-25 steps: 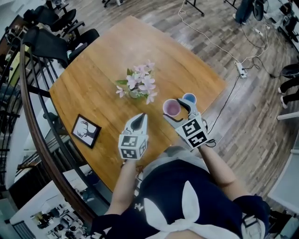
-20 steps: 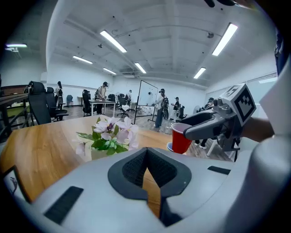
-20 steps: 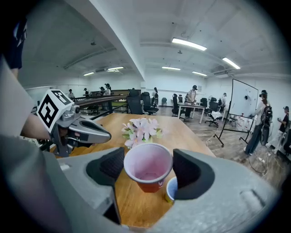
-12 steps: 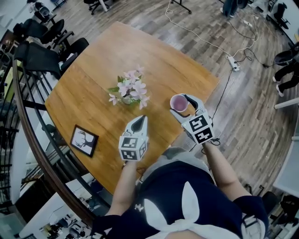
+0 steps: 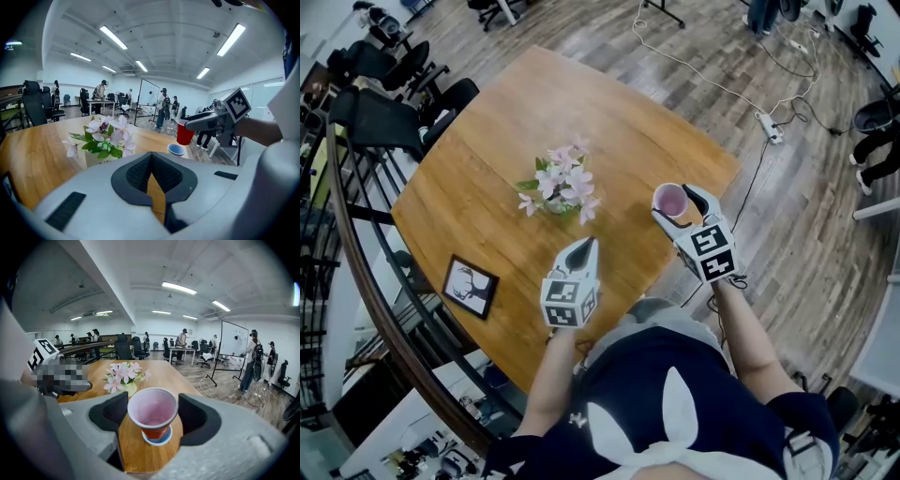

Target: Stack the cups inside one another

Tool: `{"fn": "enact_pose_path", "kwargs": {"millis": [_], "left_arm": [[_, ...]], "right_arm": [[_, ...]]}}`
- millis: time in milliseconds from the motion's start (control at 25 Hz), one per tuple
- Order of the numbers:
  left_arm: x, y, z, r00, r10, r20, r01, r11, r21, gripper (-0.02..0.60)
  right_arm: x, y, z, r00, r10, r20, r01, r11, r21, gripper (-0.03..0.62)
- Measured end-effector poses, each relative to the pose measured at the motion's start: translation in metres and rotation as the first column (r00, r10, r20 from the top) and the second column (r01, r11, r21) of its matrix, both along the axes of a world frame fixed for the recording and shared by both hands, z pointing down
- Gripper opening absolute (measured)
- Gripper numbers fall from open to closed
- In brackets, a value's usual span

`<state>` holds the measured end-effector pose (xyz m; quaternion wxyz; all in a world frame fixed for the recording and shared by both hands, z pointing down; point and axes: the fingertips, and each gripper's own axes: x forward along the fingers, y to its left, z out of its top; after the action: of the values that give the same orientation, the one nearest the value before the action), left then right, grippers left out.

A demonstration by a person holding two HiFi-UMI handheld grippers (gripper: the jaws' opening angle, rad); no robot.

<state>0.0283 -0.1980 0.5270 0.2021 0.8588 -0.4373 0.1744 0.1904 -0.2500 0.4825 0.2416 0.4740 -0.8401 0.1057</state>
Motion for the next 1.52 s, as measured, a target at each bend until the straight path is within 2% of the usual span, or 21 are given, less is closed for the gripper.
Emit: {"fn": "enact_pose_path", "kwargs": {"millis": [480, 1200, 1520], "left_arm": [[-0.011, -0.003, 0.007, 0.999, -0.042, 0.016, 0.042, 0.999, -0.018, 0.015], [-0.023, -0.001, 0.011, 0.994, -0.098, 0.045, 0.1, 0.995, -0.03, 0.017], [-0.024, 0.003, 0.011, 0.993, -0.108, 0.048, 0.11, 0.994, -0.025, 0.015]], "right_arm": [[0.01, -0.02, 0.017, 0.999, 0.029, 0.042, -0.028, 0.999, -0.021, 0.333], [0.012, -0.017, 0.078, 0.999, 0.014, 0.046, -0.007, 0.988, -0.156, 0.342], [0.016, -0.009, 0.08, 0.998, 0.025, 0.065, -0.015, 0.988, -0.151, 0.342]]}}
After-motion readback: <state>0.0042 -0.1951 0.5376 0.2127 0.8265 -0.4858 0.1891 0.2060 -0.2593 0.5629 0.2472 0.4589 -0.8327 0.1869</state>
